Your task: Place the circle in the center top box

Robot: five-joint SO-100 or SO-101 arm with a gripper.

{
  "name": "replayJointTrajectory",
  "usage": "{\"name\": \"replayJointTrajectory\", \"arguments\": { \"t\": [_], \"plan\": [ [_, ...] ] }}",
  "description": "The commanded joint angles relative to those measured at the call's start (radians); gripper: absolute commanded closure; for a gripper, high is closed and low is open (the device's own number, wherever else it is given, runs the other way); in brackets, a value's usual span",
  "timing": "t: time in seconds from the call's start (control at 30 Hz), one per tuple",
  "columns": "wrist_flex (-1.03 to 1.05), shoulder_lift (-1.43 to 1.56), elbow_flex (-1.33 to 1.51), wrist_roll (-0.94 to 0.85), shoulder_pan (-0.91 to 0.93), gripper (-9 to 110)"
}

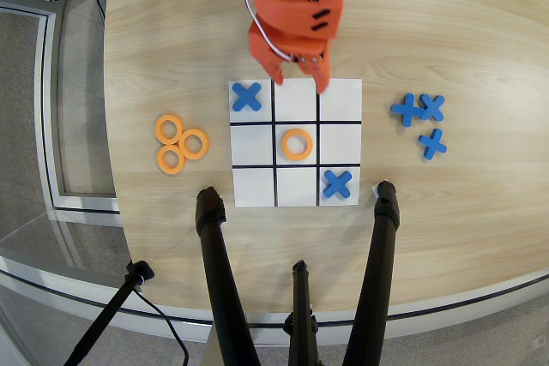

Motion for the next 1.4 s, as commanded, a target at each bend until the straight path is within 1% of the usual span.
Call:
{"name": "replayJointTrajectory", "arguments": {
  "t": [0.0,0.3,0.4,0.5,0.6,0.7,0.8,0.93,1.03,1.2,1.37],
  "plan": [
    [0.002,0.146,0.121,-0.028,0.014,80],
    [0.009,0.202,0.15,-0.041,0.029,80],
    [0.005,0.192,0.15,-0.061,0.072,80],
    [-0.038,0.121,0.13,-0.097,0.16,80],
    [-0.163,0.014,0.092,-0.1,0.255,80],
    [-0.27,-0.163,-0.017,-0.103,0.334,80],
    [-0.284,-0.383,-0.229,-0.089,0.377,80],
    [-0.284,-0.663,-0.545,-0.009,0.393,80],
    [-0.291,-0.813,-0.684,0.011,0.393,80],
    [-0.434,-0.979,-0.73,0.025,0.373,80],
    [-0.508,-1.08,-0.741,0.018,0.368,80]
  ]
}}
